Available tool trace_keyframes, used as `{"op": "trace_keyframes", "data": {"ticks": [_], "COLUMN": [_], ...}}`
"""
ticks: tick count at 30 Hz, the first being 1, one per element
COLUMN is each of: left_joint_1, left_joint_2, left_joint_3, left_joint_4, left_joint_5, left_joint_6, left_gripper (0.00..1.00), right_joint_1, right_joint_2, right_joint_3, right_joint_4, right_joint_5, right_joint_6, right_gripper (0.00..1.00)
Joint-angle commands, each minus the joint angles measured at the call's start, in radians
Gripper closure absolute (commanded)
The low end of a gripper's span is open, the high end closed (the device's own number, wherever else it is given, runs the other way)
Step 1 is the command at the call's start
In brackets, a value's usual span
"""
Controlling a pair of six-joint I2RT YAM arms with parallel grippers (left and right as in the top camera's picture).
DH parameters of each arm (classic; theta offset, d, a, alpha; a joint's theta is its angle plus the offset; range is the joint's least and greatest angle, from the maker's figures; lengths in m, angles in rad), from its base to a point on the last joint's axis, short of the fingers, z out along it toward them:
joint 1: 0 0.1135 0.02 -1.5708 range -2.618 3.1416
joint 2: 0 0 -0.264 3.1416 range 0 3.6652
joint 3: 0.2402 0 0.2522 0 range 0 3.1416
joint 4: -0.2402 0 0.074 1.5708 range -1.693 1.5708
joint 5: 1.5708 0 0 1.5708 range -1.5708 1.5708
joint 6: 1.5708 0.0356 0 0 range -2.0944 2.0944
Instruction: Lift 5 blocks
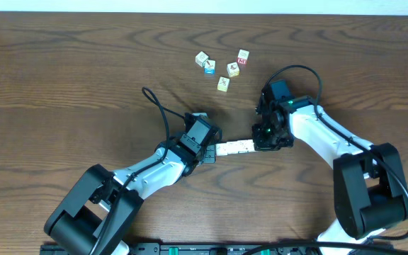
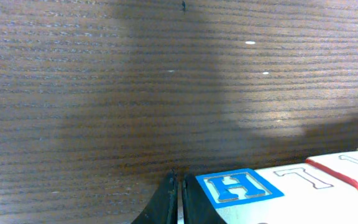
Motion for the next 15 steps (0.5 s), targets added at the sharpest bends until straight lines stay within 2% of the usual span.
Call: {"op": "trace_keyframes", "data": {"ticks": [1,15], "left_joint_1": [-0.054,-0.054], "left_joint_2": [-0.026,-0.039], "left_joint_3": [0.021,0.023], "left_joint_4": [0.026,0.026], "left_joint_5": [0.168,0.169], "left_joint_6": [-0.002,-0.002], "left_gripper": [0.93,0.93], "right_joint_1": [0.064,0.067], "right_joint_2": [-0.034,-0.034], "right_joint_3": [0.009,0.009], "right_joint_4": [0.012,-0.004], "right_joint_5": [-0.218,-0.208], "right_joint_6": [-0.017,-0.017], "right_gripper": [0.99,0.99]}}
